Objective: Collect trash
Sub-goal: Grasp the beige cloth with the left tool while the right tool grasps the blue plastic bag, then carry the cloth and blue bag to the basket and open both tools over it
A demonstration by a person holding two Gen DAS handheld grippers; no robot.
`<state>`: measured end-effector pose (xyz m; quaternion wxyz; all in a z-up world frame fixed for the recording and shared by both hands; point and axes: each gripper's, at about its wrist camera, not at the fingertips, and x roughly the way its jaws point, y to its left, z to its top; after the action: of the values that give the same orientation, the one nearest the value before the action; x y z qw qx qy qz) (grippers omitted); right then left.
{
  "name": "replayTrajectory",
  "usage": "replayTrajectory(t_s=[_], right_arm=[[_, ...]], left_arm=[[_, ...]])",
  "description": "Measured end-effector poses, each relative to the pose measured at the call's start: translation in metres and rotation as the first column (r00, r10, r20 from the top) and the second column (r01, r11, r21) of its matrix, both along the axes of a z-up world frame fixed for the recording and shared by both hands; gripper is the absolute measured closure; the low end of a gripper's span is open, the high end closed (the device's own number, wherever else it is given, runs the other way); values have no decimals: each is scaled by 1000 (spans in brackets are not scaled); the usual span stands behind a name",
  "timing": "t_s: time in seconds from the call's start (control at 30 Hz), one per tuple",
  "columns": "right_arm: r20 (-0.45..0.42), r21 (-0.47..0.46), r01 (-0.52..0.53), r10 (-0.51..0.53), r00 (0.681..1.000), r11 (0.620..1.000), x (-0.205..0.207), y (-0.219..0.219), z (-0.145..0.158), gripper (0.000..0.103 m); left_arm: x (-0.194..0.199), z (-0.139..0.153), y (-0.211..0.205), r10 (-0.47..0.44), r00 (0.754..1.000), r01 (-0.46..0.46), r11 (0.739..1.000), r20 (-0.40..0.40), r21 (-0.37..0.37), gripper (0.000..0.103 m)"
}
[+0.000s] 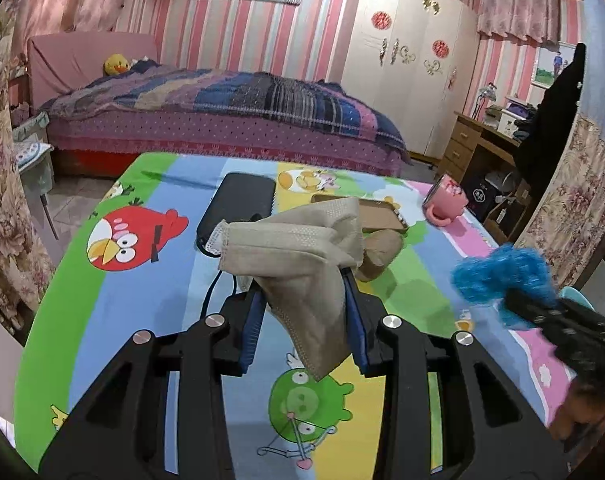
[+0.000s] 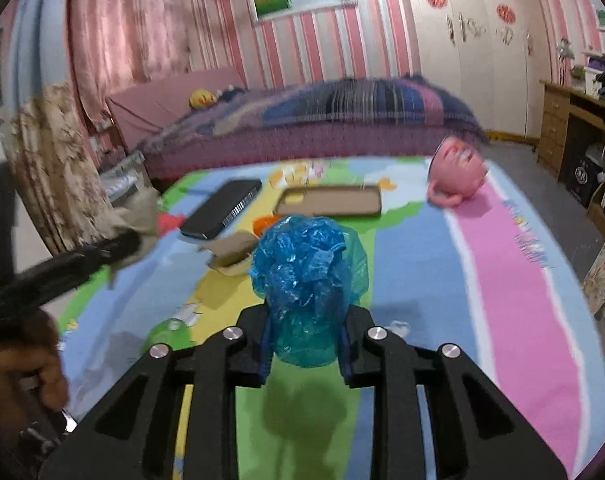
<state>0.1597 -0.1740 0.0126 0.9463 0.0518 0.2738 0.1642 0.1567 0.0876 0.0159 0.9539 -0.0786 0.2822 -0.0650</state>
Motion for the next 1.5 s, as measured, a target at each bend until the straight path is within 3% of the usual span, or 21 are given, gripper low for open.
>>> replayTrajectory(t_s=[0.3,0.4,1.13,1.27,1.5], right_arm=[[96,4,125,-125,988,992,-38,-42,21,77],[92,40,128,-132,987,991,-40,-50,25,77],[139,13,178,-178,974,984,-53,-64,33,77],[151,6,262,-259,954,965,-61,-86,34,77],[137,-6,434,-429,893,901,-77,-136,28,77]], left_arm=[[-17,4,-33,-35,998,34,999,53,22,67],[-18,4,-41,-46,997,45,999,55,16,67],[-25,8,-41,-43,996,42,999,79,22,67],[-26,9,-41,-45,995,43,999,84,26,67],[-27,10,-45,-57,995,55,998,80,26,67]])
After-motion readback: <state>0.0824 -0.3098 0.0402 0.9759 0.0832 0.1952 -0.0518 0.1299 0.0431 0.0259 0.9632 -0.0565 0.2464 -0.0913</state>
